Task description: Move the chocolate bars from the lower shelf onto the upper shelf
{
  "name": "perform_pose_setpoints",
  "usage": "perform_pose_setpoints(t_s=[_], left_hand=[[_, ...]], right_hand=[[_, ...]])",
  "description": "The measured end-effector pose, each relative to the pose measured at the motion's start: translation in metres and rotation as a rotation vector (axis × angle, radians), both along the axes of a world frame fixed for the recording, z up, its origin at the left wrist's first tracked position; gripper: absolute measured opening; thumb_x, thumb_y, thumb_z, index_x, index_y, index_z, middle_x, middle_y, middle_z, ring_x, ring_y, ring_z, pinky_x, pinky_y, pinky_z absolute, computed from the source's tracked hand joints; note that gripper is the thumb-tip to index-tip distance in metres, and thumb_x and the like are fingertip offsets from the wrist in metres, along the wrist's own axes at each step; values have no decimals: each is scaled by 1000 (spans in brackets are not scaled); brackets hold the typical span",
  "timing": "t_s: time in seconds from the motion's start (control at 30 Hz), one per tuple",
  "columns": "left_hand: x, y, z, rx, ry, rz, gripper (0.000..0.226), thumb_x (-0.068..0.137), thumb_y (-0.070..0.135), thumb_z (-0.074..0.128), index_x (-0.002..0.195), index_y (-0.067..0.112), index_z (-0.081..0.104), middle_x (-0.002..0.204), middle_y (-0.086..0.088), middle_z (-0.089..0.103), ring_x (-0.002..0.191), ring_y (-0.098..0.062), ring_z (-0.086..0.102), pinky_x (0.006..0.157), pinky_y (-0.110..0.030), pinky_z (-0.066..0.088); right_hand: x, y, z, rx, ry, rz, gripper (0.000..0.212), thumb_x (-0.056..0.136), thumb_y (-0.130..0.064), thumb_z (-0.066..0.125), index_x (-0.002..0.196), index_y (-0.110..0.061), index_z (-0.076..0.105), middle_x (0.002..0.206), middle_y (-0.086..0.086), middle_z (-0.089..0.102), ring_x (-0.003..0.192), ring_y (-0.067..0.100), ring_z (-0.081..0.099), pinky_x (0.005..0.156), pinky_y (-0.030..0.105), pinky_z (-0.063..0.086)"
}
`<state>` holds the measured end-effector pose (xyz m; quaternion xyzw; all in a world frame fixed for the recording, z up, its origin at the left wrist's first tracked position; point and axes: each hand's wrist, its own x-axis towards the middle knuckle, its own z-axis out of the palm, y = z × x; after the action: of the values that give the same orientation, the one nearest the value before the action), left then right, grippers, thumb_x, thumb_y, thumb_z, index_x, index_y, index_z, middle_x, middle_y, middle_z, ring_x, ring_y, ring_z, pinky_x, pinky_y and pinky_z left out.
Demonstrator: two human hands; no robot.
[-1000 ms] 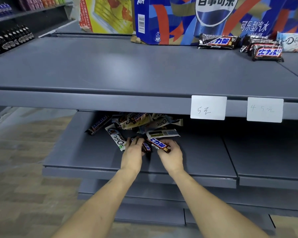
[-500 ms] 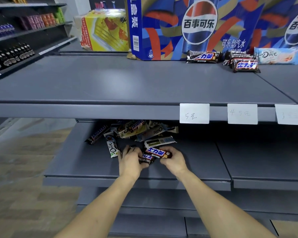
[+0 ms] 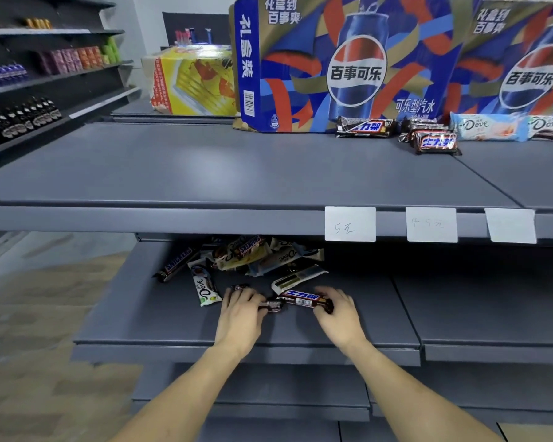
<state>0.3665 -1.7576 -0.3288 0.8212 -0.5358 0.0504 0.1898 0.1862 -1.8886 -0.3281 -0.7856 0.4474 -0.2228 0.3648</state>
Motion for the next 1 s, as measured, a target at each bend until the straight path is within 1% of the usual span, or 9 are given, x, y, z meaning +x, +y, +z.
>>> perform_pose_setpoints(t_s=[0.1, 0.2, 0.37, 0.53, 0.63, 0.7, 0.77, 0.87, 1.0], left_hand=[[-2, -4, 0, 1, 17, 7, 24, 94, 26, 58, 117, 21, 66, 112, 4, 66, 117, -20, 55, 119, -35, 17], [-5, -6, 5, -40, 52, 23, 25, 96, 26, 56, 119, 21, 62, 107, -1, 68, 111, -24, 57, 114, -34, 29], [-10, 0, 21, -100, 178, 28, 20, 101, 33, 43, 118, 32, 53, 97, 4, 65, 96, -19, 53, 81, -30, 44], [-12, 1, 24, -146, 669, 15, 15, 101, 25, 46, 108, 30, 59, 90, 5, 65, 67, -14, 63, 61, -21, 48], [-14, 2, 26, -203, 945, 78, 17, 100, 16, 48, 105, 26, 61, 91, -2, 67, 66, -12, 62, 60, -22, 53], [-14, 3, 24, -194, 1002, 88, 19, 99, 12, 50, 107, 25, 61, 95, -3, 67, 70, -12, 62, 64, -25, 55], [-12, 6, 23, -175, 1004, 74, 22, 97, 10, 53, 110, 26, 63, 93, 0, 67, 73, -12, 60, 72, -31, 55], [-12, 8, 25, -140, 979, 24, 25, 92, 11, 61, 108, 30, 65, 94, 10, 66, 73, -5, 58, 72, -22, 51], [-15, 11, 26, -169, 1067, 48, 14, 93, 21, 62, 105, 28, 67, 95, 5, 67, 76, -10, 60, 69, -20, 52]], right_hand=[[-2, -2, 6, 117, -95, -58, 27, 85, -21, 63, 109, -33, 65, 107, -13, 61, 107, 11, 50, 94, 27, 42], [-5, 0, 15, 235, -200, -117, 7, 89, -28, 65, 95, -29, 68, 94, -11, 69, 94, 8, 62, 80, 22, 45], [-12, -1, 27, 250, -146, -169, 47, 95, -50, 53, 72, -9, 59, 60, 0, 64, 57, 12, 57, 59, 25, 44], [-10, -2, 25, 289, -185, -205, 30, 94, -47, 57, 97, -17, 62, 82, 2, 72, 68, 15, 70, 66, 33, 56], [-10, 1, 27, 261, -228, -159, 30, 84, -37, 73, 109, -29, 58, 100, -8, 67, 75, 12, 70, 70, 21, 54], [-13, 3, 23, 162, -175, -105, 43, 77, -26, 81, 114, -30, 57, 104, -9, 61, 85, 5, 65, 69, 7, 46], [-15, 5, 16, 50, -82, -63, 45, 76, -19, 82, 117, -25, 62, 109, -4, 53, 86, 3, 59, 73, 2, 44], [-16, 7, 8, -61, 36, -32, 38, 79, -19, 79, 115, -21, 68, 111, -4, 49, 86, 4, 56, 87, 15, 48], [-14, 12, 9, -141, 113, -25, 33, 79, -22, 78, 109, -26, 65, 111, -9, 48, 90, 8, 54, 81, 17, 44]])
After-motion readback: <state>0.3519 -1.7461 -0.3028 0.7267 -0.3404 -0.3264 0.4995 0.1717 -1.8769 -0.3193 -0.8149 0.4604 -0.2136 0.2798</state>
